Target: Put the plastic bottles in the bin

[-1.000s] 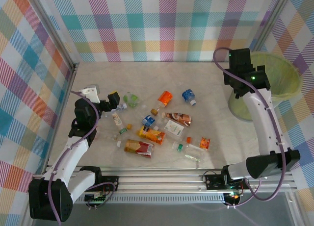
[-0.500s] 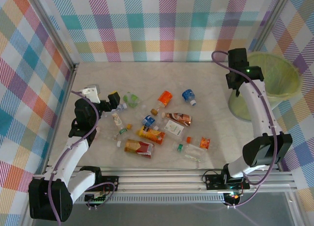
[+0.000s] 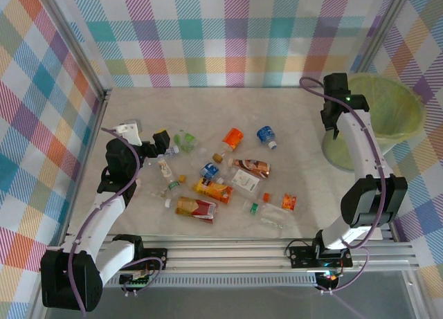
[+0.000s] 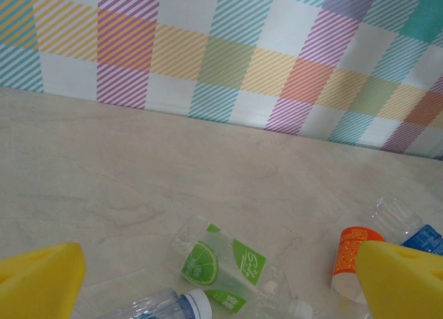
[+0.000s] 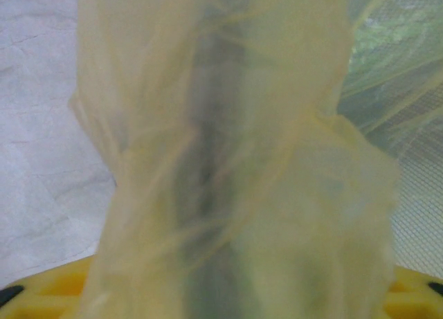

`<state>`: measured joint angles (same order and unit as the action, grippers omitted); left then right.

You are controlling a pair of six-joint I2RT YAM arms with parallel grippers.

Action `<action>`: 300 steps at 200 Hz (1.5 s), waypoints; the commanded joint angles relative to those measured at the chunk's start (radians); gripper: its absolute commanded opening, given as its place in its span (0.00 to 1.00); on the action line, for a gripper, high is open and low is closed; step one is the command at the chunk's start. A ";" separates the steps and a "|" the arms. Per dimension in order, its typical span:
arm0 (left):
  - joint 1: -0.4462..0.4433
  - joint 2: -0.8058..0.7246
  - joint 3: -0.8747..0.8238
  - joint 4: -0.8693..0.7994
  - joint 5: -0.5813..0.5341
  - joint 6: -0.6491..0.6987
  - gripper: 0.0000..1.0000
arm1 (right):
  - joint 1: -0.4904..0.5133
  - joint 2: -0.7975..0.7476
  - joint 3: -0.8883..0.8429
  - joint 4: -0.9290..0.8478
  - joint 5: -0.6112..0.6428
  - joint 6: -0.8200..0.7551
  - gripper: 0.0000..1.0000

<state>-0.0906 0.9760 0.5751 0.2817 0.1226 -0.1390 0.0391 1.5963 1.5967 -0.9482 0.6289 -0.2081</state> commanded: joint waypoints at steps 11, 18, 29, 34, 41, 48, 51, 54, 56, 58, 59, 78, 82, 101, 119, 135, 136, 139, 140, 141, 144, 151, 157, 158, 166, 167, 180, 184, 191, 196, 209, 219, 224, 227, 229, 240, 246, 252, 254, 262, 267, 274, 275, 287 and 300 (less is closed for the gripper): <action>-0.007 0.003 0.018 -0.002 0.012 0.000 1.00 | -0.004 0.027 -0.009 -0.007 -0.097 0.004 0.44; -0.008 0.004 0.020 -0.004 0.012 -0.001 1.00 | -0.003 0.028 -0.006 -0.007 -0.105 0.003 0.40; -0.008 0.003 0.022 -0.007 0.010 0.002 1.00 | -0.003 0.030 -0.003 -0.006 -0.116 0.001 0.35; -0.008 0.003 0.023 -0.008 0.011 0.001 1.00 | -0.004 0.028 -0.002 -0.006 -0.122 0.000 0.33; -0.007 0.003 0.023 -0.009 0.009 0.001 1.00 | -0.004 0.026 0.001 -0.007 -0.132 -0.002 0.28; -0.009 0.004 0.023 -0.010 0.006 0.000 1.00 | -0.003 0.025 0.004 -0.006 -0.140 -0.003 0.26; -0.009 0.003 0.025 -0.010 0.006 0.001 1.00 | -0.004 0.025 0.007 -0.006 -0.144 -0.004 0.25; -0.008 0.003 0.025 -0.010 0.006 0.000 1.00 | -0.003 0.023 0.008 -0.006 -0.150 -0.004 0.23; -0.008 0.003 0.025 -0.010 0.004 -0.001 1.00 | -0.003 0.024 0.009 -0.007 -0.154 -0.004 0.23; -0.009 0.004 0.025 -0.010 0.005 0.001 1.00 | -0.002 0.023 0.011 -0.007 -0.157 -0.004 0.22; -0.009 0.004 0.025 -0.010 0.005 0.001 1.00 | -0.003 0.022 0.012 -0.008 -0.160 -0.004 0.21; -0.010 0.004 0.028 -0.012 0.003 -0.001 1.00 | -0.003 0.015 0.036 -0.021 -0.209 0.002 0.10; -0.009 0.004 0.028 -0.012 0.003 -0.001 1.00 | -0.002 0.013 0.042 -0.025 -0.221 0.005 0.06; -0.010 0.004 0.032 -0.016 0.003 -0.002 1.00 | -0.004 -0.003 0.072 -0.049 -0.291 0.021 0.00; -0.009 -0.001 0.035 -0.023 0.001 -0.003 1.00 | -0.002 -0.029 0.099 -0.081 -0.366 0.048 0.00; -0.009 -0.006 0.036 -0.027 -0.004 -0.008 1.00 | 0.003 -0.060 0.117 -0.109 -0.434 0.074 0.00; -0.009 -0.005 0.037 -0.027 -0.004 -0.008 1.00 | 0.004 -0.063 0.117 -0.109 -0.438 0.076 0.00; -0.009 -0.007 0.037 -0.029 -0.005 -0.009 1.00 | 0.005 -0.069 0.118 -0.112 -0.448 0.079 0.00; -0.009 -0.007 0.037 -0.029 -0.006 -0.009 1.00 | 0.007 -0.072 0.117 -0.113 -0.451 0.080 0.00; -0.009 -0.008 0.038 -0.029 -0.006 -0.008 1.00 | 0.008 -0.075 0.117 -0.115 -0.454 0.080 0.00; -0.009 -0.008 0.038 -0.030 -0.007 -0.010 1.00 | 0.010 -0.081 0.117 -0.116 -0.462 0.085 0.00; -0.009 -0.012 0.039 -0.033 -0.011 -0.012 1.00 | 0.017 -0.096 0.117 -0.123 -0.475 0.091 0.00; -0.009 -0.014 0.041 -0.036 -0.015 -0.015 1.00 | 0.027 -0.108 0.115 -0.129 -0.486 0.097 0.00; -0.009 -0.014 0.041 -0.037 -0.015 -0.016 1.00 | 0.028 -0.110 0.114 -0.130 -0.488 0.096 0.00; -0.009 -0.017 0.043 -0.042 -0.021 -0.019 1.00 | 0.043 -0.123 0.110 -0.136 -0.496 0.100 0.00; -0.009 -0.017 0.043 -0.043 -0.022 -0.020 1.00 | 0.045 -0.126 0.110 -0.137 -0.495 0.100 0.00; -0.009 -0.024 0.043 -0.048 -0.029 -0.025 1.00 | 0.073 -0.142 0.100 -0.143 -0.496 0.101 0.00; -0.009 -0.025 0.044 -0.050 -0.031 -0.027 1.00 | 0.082 -0.146 0.098 -0.145 -0.496 0.101 0.00; -0.009 -0.028 0.045 -0.052 -0.035 -0.028 1.00 | 0.097 -0.150 0.094 -0.147 -0.493 0.101 0.00; -0.009 -0.030 0.046 -0.056 -0.038 -0.032 1.00 | 0.111 -0.153 0.090 -0.147 -0.491 0.101 0.00; -0.009 -0.036 0.048 -0.066 -0.047 -0.036 1.00 | 0.143 -0.156 0.081 -0.146 -0.481 0.117 0.00; -0.009 -0.040 0.048 -0.074 -0.053 -0.039 1.00 | 0.168 -0.153 0.076 -0.147 -0.473 0.135 0.00; -0.009 -0.043 0.051 -0.077 -0.056 -0.042 1.00 | 0.181 -0.149 0.073 -0.147 -0.465 0.135 0.00; -0.009 -0.045 0.051 -0.080 -0.057 -0.042 1.00 | 0.190 -0.148 0.072 -0.146 -0.459 0.134 0.00; -0.009 -0.046 0.051 -0.082 -0.058 -0.043 1.00 | 0.197 -0.146 0.071 -0.146 -0.455 0.136 0.00; -0.009 -0.052 0.052 -0.090 -0.062 -0.045 1.00 | 0.223 -0.138 0.067 -0.142 -0.434 0.136 0.00; -0.009 -0.056 0.054 -0.094 -0.064 -0.046 1.00 | 0.234 -0.132 0.066 -0.141 -0.426 0.139 0.00; -0.009 -0.059 0.054 -0.097 -0.066 -0.047 1.00 | 0.243 -0.126 0.068 -0.141 -0.423 0.142 0.00; -0.009 -0.061 0.054 -0.098 -0.067 -0.047 1.00 | 0.246 -0.124 0.068 -0.140 -0.421 0.143 0.00; -0.009 -0.066 0.055 -0.104 -0.069 -0.047 1.00 | 0.258 -0.117 0.069 -0.138 -0.417 0.144 0.00; -0.010 -0.068 0.055 -0.107 -0.073 -0.047 1.00 | 0.266 -0.114 0.069 -0.136 -0.412 0.147 0.00; -0.009 -0.073 0.055 -0.111 -0.076 -0.046 1.00 | 0.276 -0.110 0.071 -0.136 -0.408 0.147 0.00; -0.009 -0.073 0.055 -0.111 -0.077 -0.046 1.00 | 0.277 -0.108 0.071 -0.134 -0.407 0.147 0.00; -0.009 -0.077 0.058 -0.115 -0.081 -0.047 1.00 | 0.293 -0.100 0.072 -0.129 -0.396 0.148 0.00; -0.009 -0.079 0.058 -0.119 -0.083 -0.048 1.00 | 0.305 -0.091 0.076 -0.129 -0.393 0.151 0.00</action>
<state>-0.0914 0.9184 0.6003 0.1818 0.0582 -0.1722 0.3214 1.4891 1.6630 -1.1141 0.2184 -0.0818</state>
